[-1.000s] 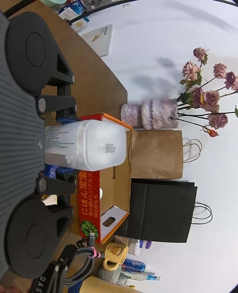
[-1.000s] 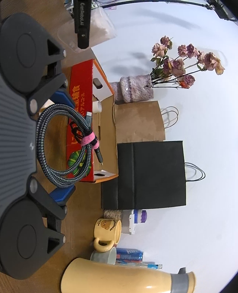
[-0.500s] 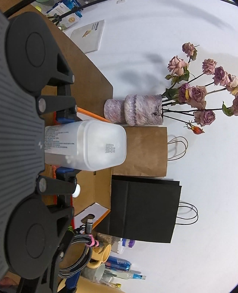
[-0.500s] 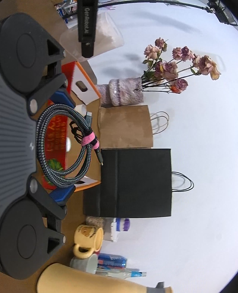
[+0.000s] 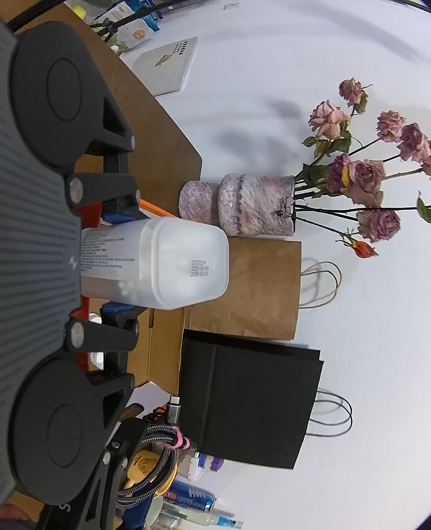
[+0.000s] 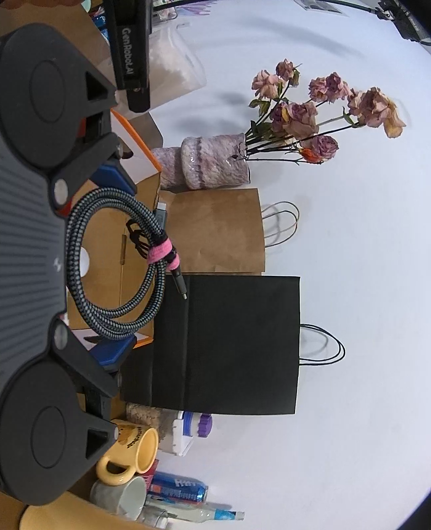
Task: Organize rigid objects
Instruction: 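Carry the white container and braided cable with both tools over the box, then lower the container into the box with the left tool while the right tool drops the cable, then move both tools back toward the remaining objects on the table, then grasp the green spray bottle with the right tool while the left tool grasps the black cable, then carry the black cable and green spray bottle with both tools over the box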
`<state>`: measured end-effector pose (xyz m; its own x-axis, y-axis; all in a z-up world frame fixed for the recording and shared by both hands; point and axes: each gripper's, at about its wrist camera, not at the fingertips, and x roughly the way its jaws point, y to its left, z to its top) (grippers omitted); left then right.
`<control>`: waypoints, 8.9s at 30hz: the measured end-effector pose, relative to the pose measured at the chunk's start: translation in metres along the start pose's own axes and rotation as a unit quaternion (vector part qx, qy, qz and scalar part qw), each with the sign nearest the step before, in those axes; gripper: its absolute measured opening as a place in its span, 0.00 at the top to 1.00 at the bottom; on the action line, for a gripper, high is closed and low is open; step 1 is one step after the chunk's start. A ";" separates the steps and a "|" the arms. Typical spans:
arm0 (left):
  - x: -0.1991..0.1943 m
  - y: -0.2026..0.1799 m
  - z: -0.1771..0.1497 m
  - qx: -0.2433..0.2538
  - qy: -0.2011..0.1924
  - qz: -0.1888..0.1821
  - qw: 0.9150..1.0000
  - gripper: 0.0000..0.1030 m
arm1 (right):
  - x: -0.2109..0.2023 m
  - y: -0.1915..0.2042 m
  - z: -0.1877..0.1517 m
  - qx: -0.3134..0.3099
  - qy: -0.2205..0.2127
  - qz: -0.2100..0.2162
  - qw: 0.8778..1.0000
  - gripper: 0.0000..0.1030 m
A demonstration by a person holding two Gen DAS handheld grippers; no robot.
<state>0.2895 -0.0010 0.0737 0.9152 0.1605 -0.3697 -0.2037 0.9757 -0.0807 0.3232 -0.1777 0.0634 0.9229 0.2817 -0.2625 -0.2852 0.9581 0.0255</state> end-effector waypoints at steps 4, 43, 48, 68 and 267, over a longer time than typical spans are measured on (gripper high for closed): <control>0.015 -0.001 0.004 -0.002 0.003 0.005 1.000 0.59 | 0.016 -0.002 0.007 0.002 0.004 0.001 1.000 0.15; 0.135 -0.010 0.012 0.039 0.054 0.033 0.997 0.59 | 0.140 -0.015 -0.011 0.000 0.085 0.009 0.996 0.15; 0.137 -0.010 0.010 0.047 0.055 0.037 0.997 0.59 | 0.144 -0.015 -0.016 -0.003 0.095 0.007 0.995 0.15; 0.125 -0.007 0.016 0.053 0.028 0.057 0.997 0.00 | 0.140 -0.017 -0.014 -0.004 0.089 -0.006 0.996 0.00; -0.067 0.013 -0.064 0.060 0.047 -0.074 0.994 0.63 | -0.100 -0.003 -0.083 0.004 0.050 0.003 0.999 0.71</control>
<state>0.2038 -0.0088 0.0385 0.8947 0.0037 -0.4467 -0.0206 0.9992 -0.0330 0.2107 -0.2132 0.0094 0.8909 0.2805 -0.3571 -0.2873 0.9572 0.0352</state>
